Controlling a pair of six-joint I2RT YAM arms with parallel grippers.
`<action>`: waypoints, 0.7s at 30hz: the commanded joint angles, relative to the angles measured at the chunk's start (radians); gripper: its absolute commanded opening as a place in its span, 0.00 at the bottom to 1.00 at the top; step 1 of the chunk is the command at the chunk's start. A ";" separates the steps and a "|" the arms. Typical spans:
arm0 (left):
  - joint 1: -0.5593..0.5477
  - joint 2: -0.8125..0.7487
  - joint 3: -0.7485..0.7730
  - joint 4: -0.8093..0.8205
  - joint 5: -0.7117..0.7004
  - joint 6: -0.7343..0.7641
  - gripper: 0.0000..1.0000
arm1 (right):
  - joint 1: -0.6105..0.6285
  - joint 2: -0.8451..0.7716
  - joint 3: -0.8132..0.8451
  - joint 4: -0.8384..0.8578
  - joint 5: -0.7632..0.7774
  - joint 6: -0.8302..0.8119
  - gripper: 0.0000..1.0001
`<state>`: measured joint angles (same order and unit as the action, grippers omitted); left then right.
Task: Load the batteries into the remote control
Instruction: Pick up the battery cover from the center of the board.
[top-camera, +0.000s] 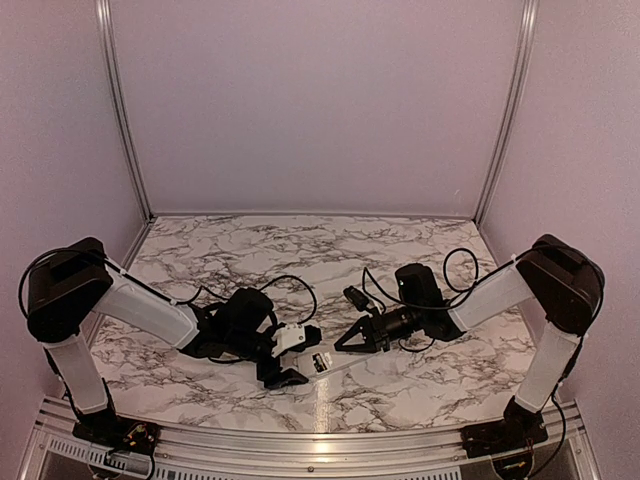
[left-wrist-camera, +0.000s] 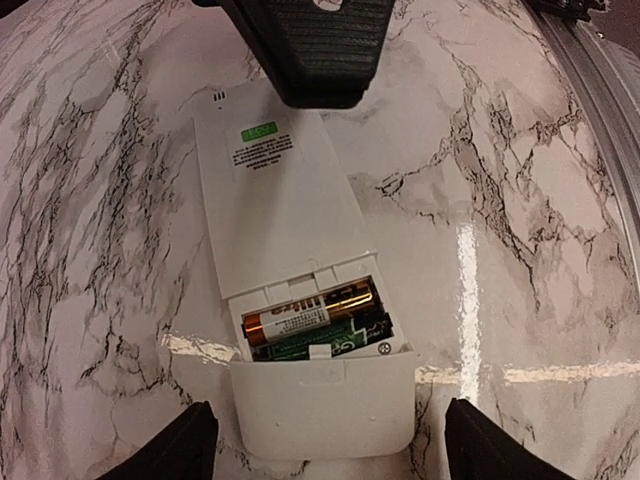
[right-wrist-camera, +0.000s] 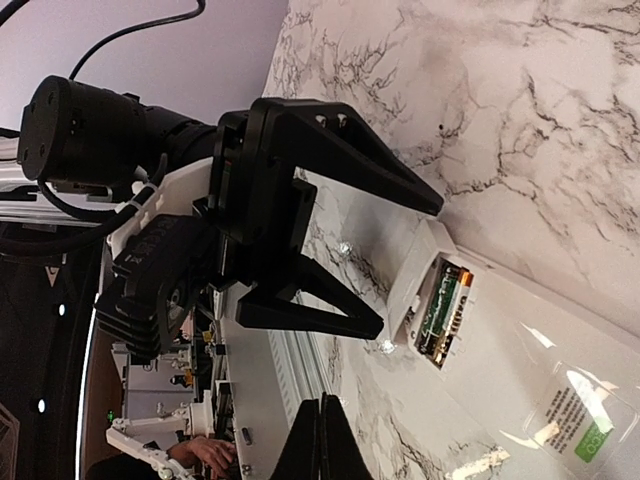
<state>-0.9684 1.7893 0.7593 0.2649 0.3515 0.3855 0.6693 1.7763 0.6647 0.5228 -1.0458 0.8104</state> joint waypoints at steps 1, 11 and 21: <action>0.005 0.031 -0.018 0.054 0.010 0.007 0.81 | -0.005 -0.008 0.039 -0.021 -0.002 -0.021 0.00; 0.008 0.059 -0.018 0.046 0.005 -0.003 0.62 | -0.008 -0.008 0.041 -0.032 -0.002 -0.031 0.00; -0.030 -0.020 -0.008 0.020 -0.049 -0.135 0.53 | -0.008 -0.016 0.038 -0.039 0.001 -0.034 0.00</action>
<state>-0.9779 1.8145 0.7494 0.3054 0.3435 0.3195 0.6693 1.7763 0.6769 0.4995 -1.0462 0.7921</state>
